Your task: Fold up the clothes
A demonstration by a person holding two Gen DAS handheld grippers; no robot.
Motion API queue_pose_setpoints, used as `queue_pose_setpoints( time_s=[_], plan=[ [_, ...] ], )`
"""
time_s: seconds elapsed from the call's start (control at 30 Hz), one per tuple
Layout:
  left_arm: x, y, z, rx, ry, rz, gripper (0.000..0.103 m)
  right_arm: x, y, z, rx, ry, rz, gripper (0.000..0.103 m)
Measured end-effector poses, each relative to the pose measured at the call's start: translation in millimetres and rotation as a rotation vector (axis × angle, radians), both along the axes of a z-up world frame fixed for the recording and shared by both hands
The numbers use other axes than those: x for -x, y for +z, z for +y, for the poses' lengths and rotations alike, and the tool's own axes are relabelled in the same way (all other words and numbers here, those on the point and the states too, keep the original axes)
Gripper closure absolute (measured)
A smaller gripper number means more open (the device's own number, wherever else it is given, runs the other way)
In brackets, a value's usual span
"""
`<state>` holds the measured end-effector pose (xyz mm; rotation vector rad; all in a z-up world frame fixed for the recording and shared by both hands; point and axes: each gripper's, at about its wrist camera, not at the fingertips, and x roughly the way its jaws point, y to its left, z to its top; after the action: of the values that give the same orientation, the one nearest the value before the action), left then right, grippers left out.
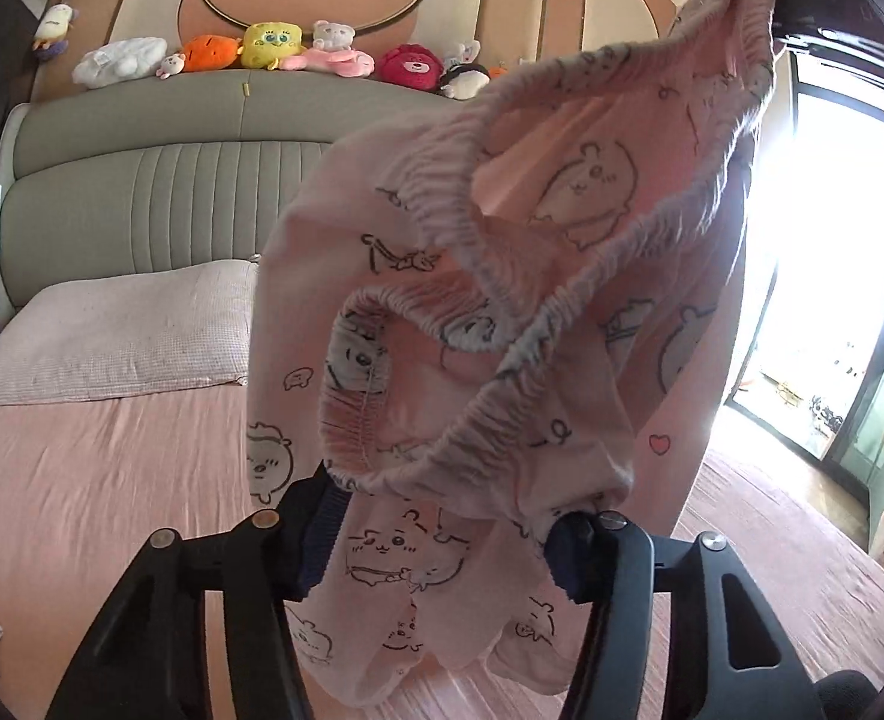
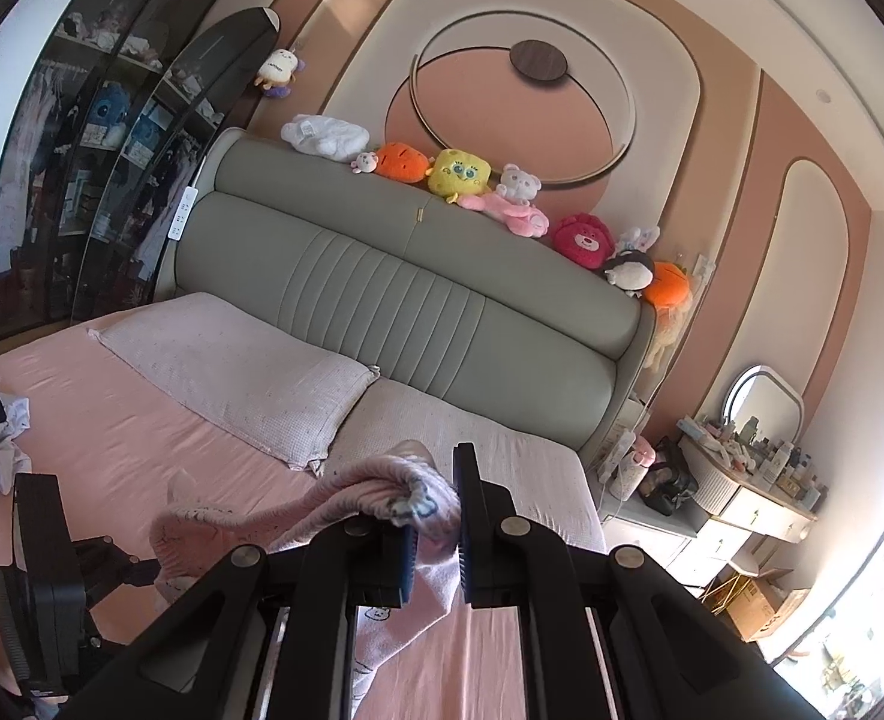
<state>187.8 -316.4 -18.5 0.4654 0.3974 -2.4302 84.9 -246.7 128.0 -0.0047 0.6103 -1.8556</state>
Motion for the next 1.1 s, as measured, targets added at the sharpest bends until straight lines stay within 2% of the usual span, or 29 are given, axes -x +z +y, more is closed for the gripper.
queue_pose_setpoints(
  time_s=[0.13,0.2,0.33,0.5,0.63,0.77,0.87,0.97,1.03,1.07,1.1],
  plan=[
    [-8,6,-3,-0.026,-0.013,0.033,0.066,14,-9,-1,-0.015,-0.032,-0.021,0.095],
    [-8,9,0,-0.020,-0.017,0.031,0.075,19,-11,-1,-0.019,-0.032,-0.039,0.095],
    [-15,19,18,-0.011,-0.017,0.037,0.076,25,-18,-2,-0.031,-0.048,-0.029,0.095],
    [-18,2,-26,-0.060,-0.005,0.067,0.076,35,-34,-4,-0.068,-0.079,-0.025,0.095],
    [-32,9,-36,-0.057,0.025,0.091,0.076,50,-47,-7,-0.096,-0.105,-0.054,0.095],
    [-45,21,-46,-0.021,0.038,0.116,0.077,58,-55,-8,-0.117,-0.065,-0.122,0.095],
    [-52,28,-53,-0.013,0.016,0.149,0.076,52,-58,-7,-0.116,-0.044,-0.103,0.095],
    [-52,27,-60,-0.031,-0.003,0.143,0.075,45,-57,-6,-0.108,-0.025,-0.093,0.095],
    [-49,21,-64,-0.073,-0.013,0.132,0.057,43,-56,-6,-0.104,-0.017,-0.094,0.095],
    [-48,17,-66,-0.099,-0.030,0.136,0.029,42,-55,-6,-0.104,-0.014,-0.097,0.095],
    [-47,14,-67,-0.124,-0.052,0.145,0.015,41,-55,-5,-0.103,-0.012,-0.098,0.095]
  ],
)
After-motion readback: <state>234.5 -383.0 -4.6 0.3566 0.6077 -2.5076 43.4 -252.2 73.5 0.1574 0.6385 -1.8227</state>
